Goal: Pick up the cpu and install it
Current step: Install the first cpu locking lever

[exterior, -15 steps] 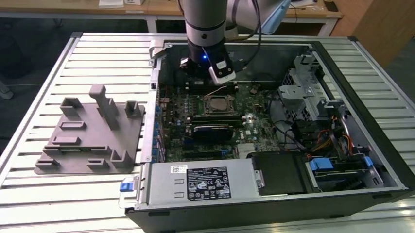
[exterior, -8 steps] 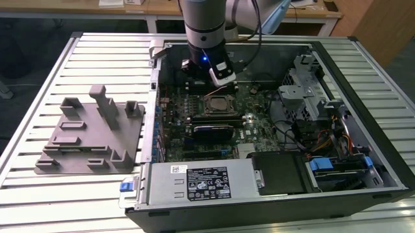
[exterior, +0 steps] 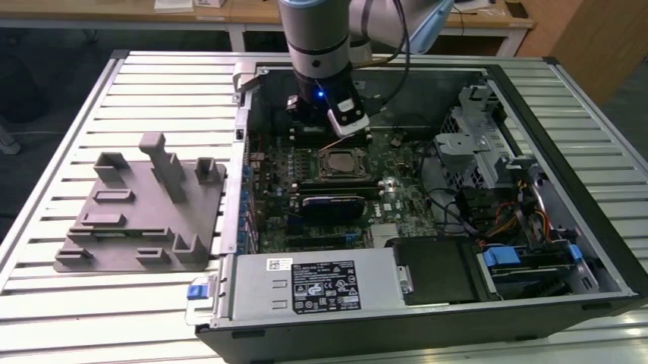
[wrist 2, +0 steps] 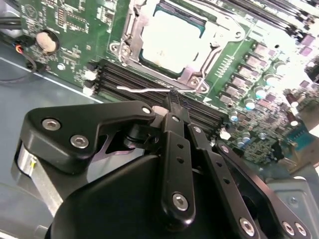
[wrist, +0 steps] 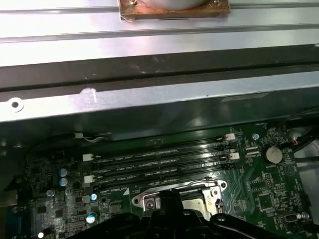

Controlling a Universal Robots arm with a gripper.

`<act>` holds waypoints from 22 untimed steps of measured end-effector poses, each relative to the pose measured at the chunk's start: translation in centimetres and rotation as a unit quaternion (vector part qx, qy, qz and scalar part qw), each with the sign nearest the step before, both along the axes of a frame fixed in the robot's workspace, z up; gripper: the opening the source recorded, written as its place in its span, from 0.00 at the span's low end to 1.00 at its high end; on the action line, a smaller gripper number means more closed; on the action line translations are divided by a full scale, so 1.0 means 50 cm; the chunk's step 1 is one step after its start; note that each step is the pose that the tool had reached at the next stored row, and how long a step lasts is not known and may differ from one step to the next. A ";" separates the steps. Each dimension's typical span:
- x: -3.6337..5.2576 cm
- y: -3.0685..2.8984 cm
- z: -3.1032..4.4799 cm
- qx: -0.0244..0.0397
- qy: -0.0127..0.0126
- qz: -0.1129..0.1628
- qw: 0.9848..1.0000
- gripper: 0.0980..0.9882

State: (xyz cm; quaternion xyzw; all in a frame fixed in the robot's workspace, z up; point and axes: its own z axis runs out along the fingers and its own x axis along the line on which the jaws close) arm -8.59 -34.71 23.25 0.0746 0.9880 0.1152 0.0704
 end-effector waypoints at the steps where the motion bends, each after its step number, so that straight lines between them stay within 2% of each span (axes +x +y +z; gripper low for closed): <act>1: 0.000 0.000 -0.001 0.000 -0.003 -0.001 1.000 0.01; 2: 0.000 0.000 -0.002 0.000 -0.005 -0.001 1.000 0.01; 3: 0.001 0.000 -0.003 0.000 -0.006 -0.001 1.000 0.01; 12: 0.014 -0.001 -0.012 0.001 -0.006 -0.019 1.000 0.01; 22: 0.025 0.004 -0.023 0.001 -0.006 -0.051 0.999 0.01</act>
